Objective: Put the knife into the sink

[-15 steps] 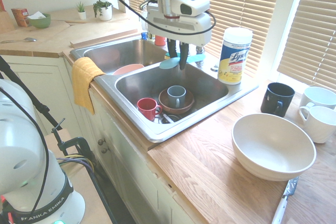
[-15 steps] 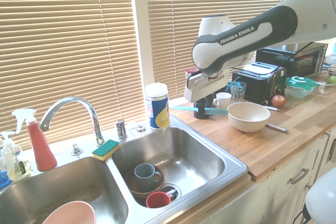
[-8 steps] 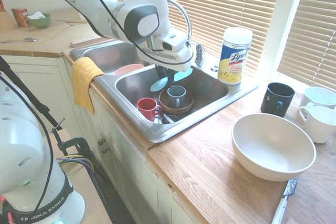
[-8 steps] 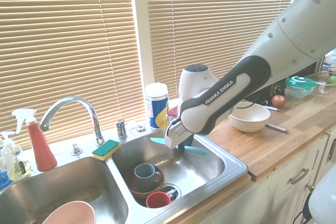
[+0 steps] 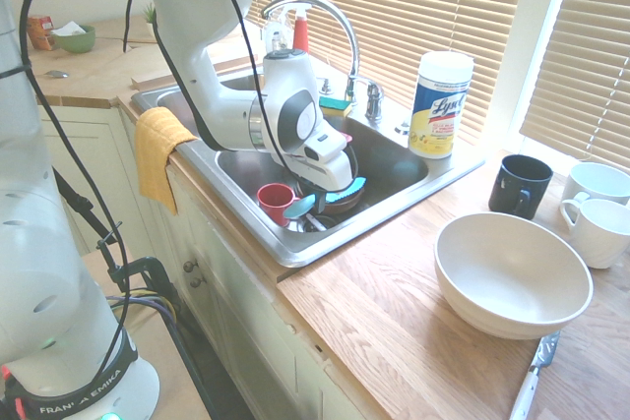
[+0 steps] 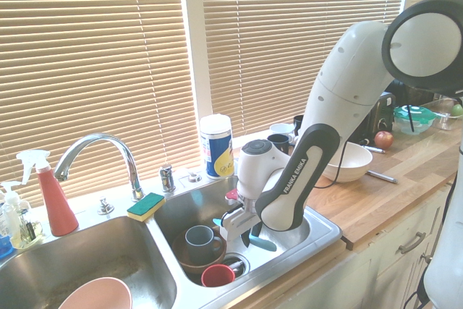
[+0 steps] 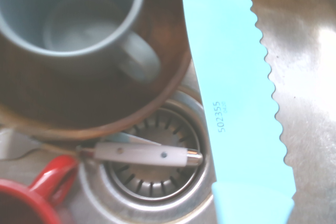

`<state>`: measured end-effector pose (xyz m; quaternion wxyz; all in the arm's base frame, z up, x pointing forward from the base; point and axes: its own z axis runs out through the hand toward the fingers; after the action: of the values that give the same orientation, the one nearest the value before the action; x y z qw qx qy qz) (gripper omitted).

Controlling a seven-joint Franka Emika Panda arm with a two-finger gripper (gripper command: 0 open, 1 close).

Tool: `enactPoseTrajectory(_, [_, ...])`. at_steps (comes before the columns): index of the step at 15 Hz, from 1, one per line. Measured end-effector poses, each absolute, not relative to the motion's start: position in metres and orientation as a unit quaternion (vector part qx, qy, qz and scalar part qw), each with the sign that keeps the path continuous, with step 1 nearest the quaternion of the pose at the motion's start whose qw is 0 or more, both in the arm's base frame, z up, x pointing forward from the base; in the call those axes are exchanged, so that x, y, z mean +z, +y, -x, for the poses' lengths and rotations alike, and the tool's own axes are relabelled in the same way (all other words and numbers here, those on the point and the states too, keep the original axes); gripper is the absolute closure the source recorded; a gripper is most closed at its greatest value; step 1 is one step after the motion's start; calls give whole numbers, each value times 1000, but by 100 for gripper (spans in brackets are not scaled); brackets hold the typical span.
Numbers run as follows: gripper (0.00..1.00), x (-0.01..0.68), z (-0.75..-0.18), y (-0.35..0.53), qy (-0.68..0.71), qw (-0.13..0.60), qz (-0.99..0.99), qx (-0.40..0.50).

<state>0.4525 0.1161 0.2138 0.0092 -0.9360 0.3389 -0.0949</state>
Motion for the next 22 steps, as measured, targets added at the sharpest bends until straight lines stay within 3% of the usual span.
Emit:
enactPoseTrajectory(10, [100,140,-468,122,368,3,928,-62])
enactPoseTrajectory(11, [0,135,-468,121,371,3,927,-60])
enactPoseTrajectory(22, [0,145,-467,120,388,9,919,-68])
